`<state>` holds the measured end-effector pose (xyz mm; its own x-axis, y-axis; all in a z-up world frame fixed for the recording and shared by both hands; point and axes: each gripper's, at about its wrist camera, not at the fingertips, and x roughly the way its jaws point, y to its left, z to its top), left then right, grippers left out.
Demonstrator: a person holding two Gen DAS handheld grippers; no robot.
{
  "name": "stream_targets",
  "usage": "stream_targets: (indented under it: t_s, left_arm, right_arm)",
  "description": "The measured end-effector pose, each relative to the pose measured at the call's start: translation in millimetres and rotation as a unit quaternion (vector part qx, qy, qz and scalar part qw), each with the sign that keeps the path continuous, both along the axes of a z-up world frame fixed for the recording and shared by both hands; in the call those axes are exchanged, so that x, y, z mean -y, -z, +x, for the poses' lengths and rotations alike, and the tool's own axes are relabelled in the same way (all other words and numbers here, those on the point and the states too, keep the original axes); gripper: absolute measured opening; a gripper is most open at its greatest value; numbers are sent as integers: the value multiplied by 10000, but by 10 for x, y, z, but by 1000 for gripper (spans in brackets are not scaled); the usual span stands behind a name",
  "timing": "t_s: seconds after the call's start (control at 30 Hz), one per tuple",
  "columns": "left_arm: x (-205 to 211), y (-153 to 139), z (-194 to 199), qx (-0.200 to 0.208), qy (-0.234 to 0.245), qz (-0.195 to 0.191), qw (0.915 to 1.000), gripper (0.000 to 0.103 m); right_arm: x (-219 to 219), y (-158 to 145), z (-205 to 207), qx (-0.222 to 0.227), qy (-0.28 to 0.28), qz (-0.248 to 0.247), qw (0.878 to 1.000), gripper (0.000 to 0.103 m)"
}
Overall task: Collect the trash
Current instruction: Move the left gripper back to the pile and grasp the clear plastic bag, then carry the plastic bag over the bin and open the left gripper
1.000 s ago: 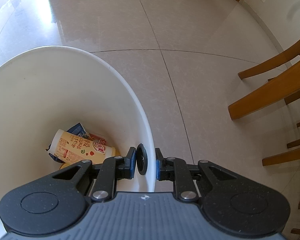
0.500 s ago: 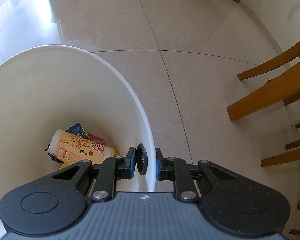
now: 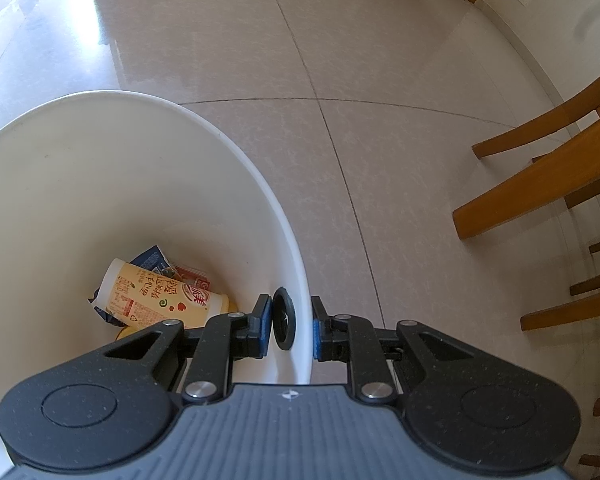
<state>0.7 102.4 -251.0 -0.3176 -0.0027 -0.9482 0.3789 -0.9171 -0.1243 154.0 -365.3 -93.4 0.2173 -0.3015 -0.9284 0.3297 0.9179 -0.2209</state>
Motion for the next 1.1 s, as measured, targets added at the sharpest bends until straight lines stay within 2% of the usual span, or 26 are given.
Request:
stream_targets:
  t_s: [0.4, 0.6, 0.9, 1.1]
  left_arm:
    - [-1, -562, 122, 135, 804, 21, 9967, 57]
    - [-65, -1064, 177, 132, 1179, 198, 9927, 57]
    - [-485, -2061, 158, -46, 2078, 439, 9772, 57]
    - [-978, -2637, 24, -404, 2683, 532, 9610, 57]
  right_arm:
    - [-29, 6, 21, -47, 33, -106, 9999, 23]
    - [-53, 21, 41, -93, 53, -179, 9998, 24]
    - [-49, 24, 52, -118, 150, -173, 9997, 25]
    - [-71, 35, 52, -133, 96, -245, 9996, 25]
